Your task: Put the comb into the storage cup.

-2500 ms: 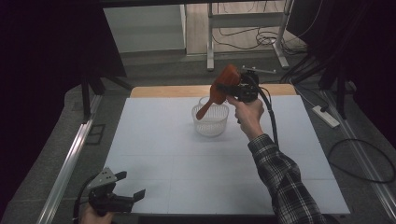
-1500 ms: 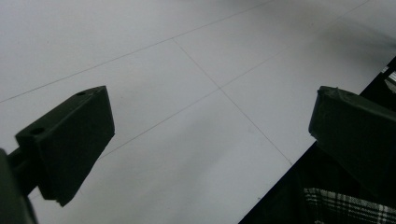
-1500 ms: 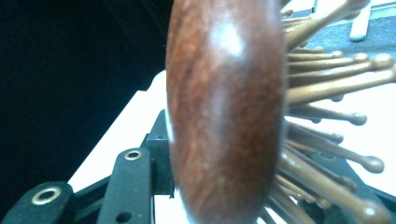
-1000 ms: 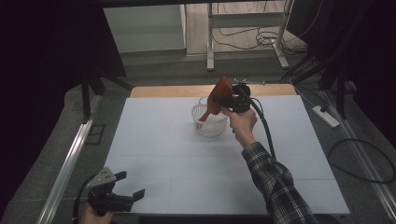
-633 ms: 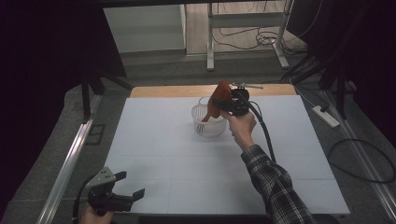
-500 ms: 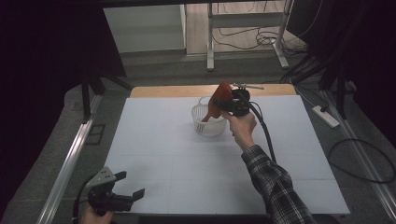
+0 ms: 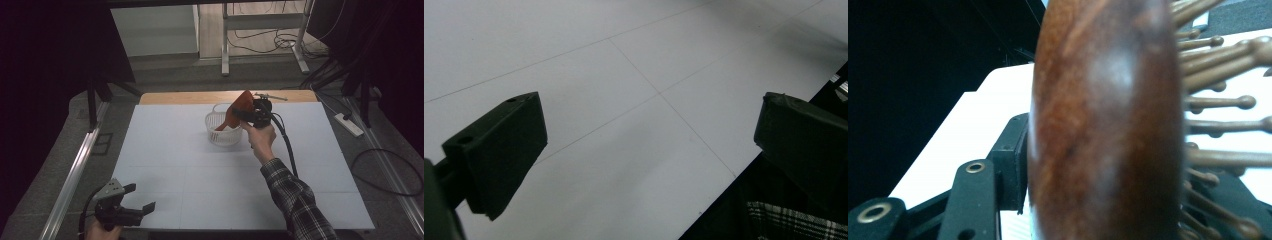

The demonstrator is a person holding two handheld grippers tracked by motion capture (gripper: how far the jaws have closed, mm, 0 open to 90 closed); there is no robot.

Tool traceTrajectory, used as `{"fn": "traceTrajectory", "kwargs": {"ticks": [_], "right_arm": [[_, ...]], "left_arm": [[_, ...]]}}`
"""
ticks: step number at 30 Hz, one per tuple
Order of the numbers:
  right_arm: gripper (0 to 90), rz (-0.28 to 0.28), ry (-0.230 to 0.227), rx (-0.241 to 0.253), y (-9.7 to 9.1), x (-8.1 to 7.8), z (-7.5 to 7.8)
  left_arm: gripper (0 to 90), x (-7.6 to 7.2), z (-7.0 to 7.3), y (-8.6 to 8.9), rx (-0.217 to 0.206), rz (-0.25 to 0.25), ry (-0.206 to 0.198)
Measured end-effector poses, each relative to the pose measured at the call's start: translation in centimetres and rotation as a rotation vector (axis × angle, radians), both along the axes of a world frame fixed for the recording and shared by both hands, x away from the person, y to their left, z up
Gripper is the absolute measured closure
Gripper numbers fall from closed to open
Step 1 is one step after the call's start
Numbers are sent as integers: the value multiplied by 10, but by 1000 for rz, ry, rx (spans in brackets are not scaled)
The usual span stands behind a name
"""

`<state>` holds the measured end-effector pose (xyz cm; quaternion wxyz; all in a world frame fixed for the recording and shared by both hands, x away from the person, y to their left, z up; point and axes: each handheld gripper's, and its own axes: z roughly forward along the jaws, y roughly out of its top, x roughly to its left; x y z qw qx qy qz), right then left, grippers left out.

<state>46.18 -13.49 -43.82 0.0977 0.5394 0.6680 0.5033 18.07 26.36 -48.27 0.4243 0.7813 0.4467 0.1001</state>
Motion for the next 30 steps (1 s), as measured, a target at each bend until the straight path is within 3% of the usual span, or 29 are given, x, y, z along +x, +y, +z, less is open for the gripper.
{"fn": "traceTrajectory", "kwargs": {"ticks": [14, 24, 30], "right_arm": [[399, -11, 17, -9, -9, 1, -7], [351, -13, 23, -39, -10, 2, -9], [302, 5, 25, -83, -9, 2, -9]], "left_arm": [[10, 1, 0, 0, 1, 2, 3], [12, 1, 0, 0, -1, 3, 3], [12, 1, 0, 0, -1, 2, 2]]}}
